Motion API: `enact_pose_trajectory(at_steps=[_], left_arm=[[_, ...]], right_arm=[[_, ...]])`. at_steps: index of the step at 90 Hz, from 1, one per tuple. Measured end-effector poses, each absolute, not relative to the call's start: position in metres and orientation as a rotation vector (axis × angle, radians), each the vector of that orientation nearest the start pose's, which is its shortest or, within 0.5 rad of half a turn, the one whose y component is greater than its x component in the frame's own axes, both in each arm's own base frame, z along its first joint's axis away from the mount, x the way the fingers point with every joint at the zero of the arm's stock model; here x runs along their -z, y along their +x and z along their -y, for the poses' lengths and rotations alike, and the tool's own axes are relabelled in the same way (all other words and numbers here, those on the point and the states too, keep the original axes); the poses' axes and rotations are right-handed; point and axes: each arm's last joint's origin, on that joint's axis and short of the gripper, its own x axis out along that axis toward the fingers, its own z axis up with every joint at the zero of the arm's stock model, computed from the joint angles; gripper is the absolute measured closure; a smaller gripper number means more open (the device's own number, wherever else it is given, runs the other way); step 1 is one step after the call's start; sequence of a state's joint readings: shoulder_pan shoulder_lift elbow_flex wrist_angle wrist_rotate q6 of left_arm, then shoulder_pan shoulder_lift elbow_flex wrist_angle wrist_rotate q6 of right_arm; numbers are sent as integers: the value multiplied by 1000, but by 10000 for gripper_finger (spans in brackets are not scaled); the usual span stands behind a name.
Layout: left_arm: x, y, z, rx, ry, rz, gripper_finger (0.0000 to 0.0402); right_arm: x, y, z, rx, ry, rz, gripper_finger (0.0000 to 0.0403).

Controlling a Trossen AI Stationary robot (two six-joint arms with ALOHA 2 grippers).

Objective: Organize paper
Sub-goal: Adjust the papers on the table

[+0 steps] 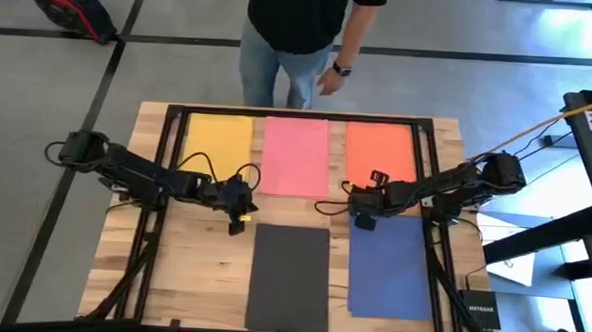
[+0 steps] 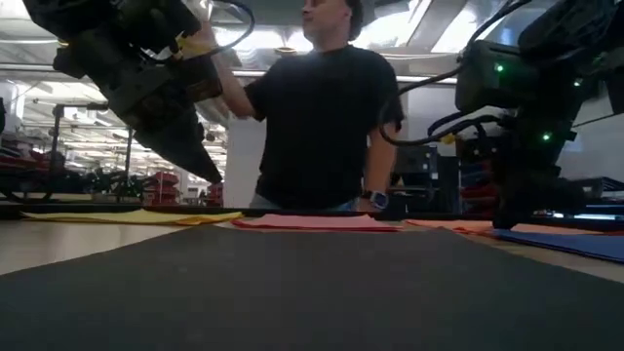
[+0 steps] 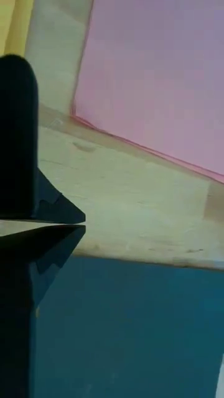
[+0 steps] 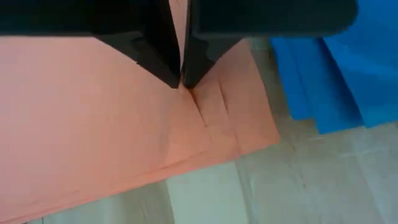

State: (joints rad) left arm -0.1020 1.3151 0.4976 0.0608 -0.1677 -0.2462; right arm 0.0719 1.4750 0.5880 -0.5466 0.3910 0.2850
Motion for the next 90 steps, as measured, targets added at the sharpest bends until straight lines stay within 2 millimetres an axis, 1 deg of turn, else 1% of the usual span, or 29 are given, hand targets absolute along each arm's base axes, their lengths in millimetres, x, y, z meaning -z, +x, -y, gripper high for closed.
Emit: enact_pose_trajectory(at_steps=[9, 22, 45, 62, 80, 90], left_arm=[[-155, 234, 19, -154, -133, -737, 402], [-155, 234, 19, -154, -133, -737, 402], [-155, 234, 19, -154, -133, -737, 402], [-155, 234, 19, -156, -138, -737, 402], [-155, 234, 19, -156, -139, -737, 402], [-155, 234, 19, -156, -139, -737, 402]], right_arm=[[-123, 212, -5, 440, -79, -1344, 401], [-129, 219, -6, 433, -40, -1318, 391], [-142, 228, -6, 435, -31, -1302, 347], [-141, 225, -7, 416, -20, -1343, 318], [-140, 222, -10, 334, 48, -1401, 316], [-138, 218, -10, 325, 50, -1433, 337]])
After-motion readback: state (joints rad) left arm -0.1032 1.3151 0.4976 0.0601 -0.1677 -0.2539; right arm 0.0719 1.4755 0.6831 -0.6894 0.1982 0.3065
